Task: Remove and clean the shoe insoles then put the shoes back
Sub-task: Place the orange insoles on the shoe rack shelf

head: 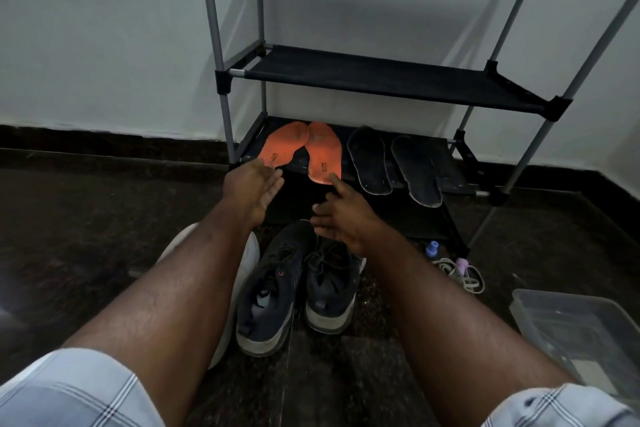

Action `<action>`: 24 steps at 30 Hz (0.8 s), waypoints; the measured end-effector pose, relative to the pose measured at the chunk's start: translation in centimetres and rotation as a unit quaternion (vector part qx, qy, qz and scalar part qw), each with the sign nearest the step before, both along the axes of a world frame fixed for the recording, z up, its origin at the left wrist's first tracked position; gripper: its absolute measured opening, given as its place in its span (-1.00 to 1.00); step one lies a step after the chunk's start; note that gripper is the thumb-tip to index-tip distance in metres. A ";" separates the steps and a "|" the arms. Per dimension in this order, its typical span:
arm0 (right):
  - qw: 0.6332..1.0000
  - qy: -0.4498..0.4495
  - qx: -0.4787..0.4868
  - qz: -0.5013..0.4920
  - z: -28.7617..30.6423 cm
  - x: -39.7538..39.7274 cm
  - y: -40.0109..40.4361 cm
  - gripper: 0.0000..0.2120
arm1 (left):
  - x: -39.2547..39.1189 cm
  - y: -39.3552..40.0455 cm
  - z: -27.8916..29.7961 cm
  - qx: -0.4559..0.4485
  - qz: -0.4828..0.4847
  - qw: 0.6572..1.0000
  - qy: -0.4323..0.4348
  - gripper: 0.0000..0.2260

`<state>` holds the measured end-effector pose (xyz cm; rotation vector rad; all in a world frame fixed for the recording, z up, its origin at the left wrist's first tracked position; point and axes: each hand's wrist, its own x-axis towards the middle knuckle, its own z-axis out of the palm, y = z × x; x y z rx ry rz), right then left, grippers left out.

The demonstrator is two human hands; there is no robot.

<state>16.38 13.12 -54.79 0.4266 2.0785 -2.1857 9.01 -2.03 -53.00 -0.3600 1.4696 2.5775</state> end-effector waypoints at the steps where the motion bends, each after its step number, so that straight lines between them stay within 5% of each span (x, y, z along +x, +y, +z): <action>1: 1.000 0.000 0.005 0.000 0.3 -0.1 0.0 -0.20 | 0.2 0.0 -0.1 0.005 0.015 1.000 0.013 -0.61; 8: 1.000 -0.013 0.028 -0.003 0.5 -1.4 -0.3 -0.24 | 1.4 0.3 -2.3 -0.008 0.074 0.995 0.063 -0.53; 16: 0.999 0.000 0.050 0.011 -1.4 -2.0 0.1 -0.22 | 1.0 2.3 -3.4 -0.089 -0.022 0.992 0.090 -0.43; 21: 0.996 -0.003 0.085 0.032 -1.4 -2.1 0.3 -0.16 | -1.1 -0.1 -1.6 -0.224 -0.111 0.966 0.065 -0.42; 24: 0.992 0.021 0.128 -0.010 -2.2 -1.3 0.2 -0.24 | -0.9 -1.5 -2.3 -0.376 -0.123 0.911 0.111 -0.41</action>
